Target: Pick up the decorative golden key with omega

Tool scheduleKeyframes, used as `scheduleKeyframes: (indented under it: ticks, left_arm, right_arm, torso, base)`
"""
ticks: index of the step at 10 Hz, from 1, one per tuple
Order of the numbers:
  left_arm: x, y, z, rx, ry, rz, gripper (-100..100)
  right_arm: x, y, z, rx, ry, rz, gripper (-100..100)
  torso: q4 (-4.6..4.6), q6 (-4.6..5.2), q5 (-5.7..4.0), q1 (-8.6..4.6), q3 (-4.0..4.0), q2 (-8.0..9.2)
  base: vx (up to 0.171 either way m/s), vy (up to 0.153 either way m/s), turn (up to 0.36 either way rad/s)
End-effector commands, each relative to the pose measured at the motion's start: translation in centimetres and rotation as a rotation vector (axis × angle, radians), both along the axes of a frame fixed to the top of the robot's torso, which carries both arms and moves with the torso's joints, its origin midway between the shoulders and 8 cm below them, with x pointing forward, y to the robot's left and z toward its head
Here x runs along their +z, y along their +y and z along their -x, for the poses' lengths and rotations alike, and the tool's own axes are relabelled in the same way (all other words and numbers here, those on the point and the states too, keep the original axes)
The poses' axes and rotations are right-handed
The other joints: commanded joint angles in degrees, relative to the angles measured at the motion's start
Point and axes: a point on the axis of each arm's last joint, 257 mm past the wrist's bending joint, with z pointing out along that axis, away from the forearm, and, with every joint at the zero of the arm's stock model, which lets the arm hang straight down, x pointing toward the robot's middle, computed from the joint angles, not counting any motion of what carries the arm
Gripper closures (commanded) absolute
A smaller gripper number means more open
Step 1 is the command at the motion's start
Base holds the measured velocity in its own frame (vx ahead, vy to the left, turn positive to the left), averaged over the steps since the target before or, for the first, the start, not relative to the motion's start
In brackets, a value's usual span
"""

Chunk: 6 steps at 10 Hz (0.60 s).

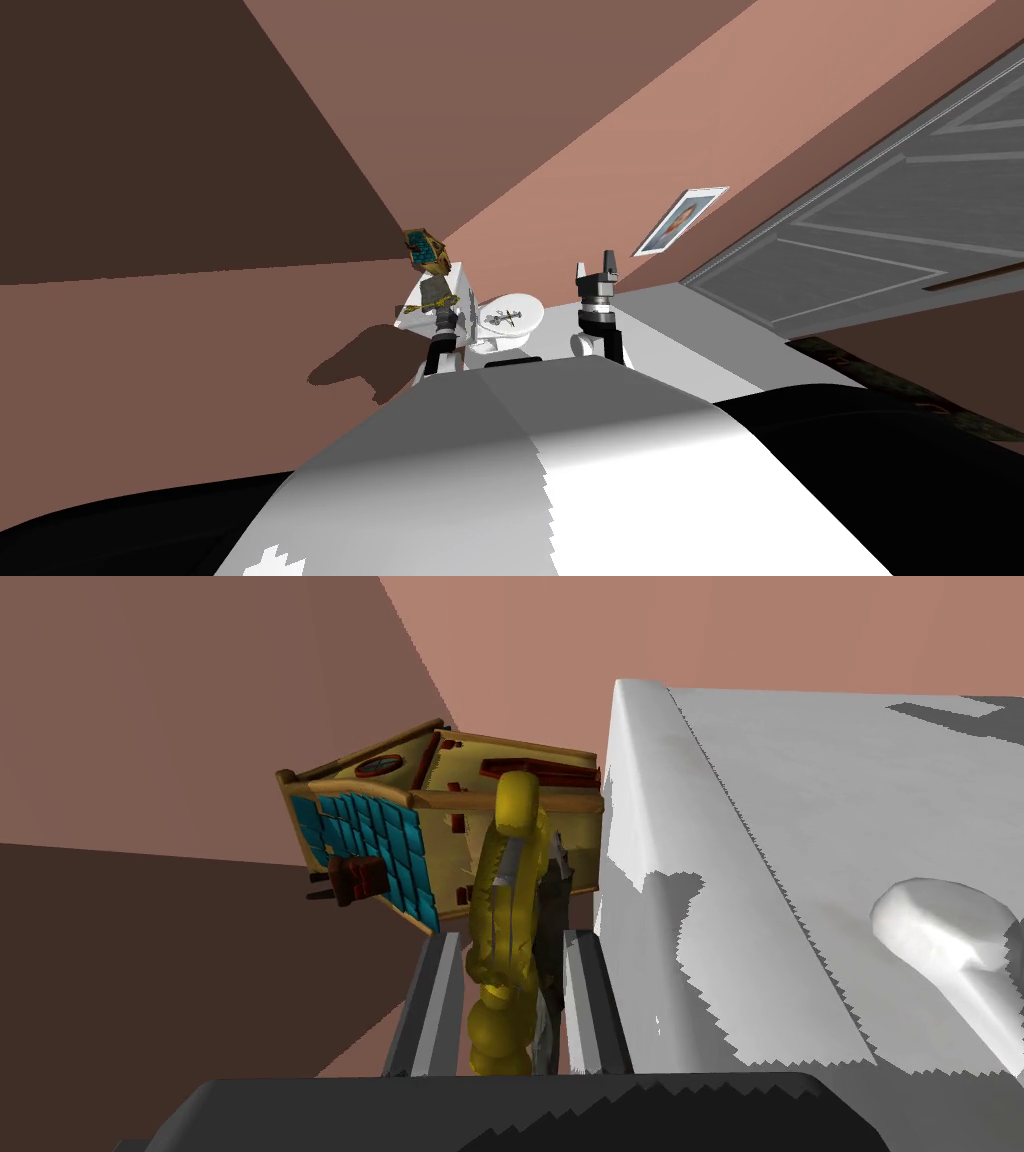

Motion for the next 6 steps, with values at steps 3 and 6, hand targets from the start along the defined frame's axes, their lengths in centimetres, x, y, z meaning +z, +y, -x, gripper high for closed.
scheduleKeyframes:
  ticks: [3,6]
  left_arm:
    - [-0.05,0.01,0.02,0.000,0.001,-0.001,0]
    - [-0.64,-0.11,-0.02,-0.001,0.004,0.001,0]
  right_arm:
    - [0.00,0.00,0.00,0.000,0.000,0.000,0]
    - [0.00,0.00,0.00,0.000,0.000,0.000,0]
  torso:
    - [0.01,0.00,0.00,0.02,0.00,-0.02]
    - [0.05,-0.01,0.01,0.06,0.07,0.09]
  base:
    - [0.000,0.000,0.000]
    - [-0.019,0.005,0.003]
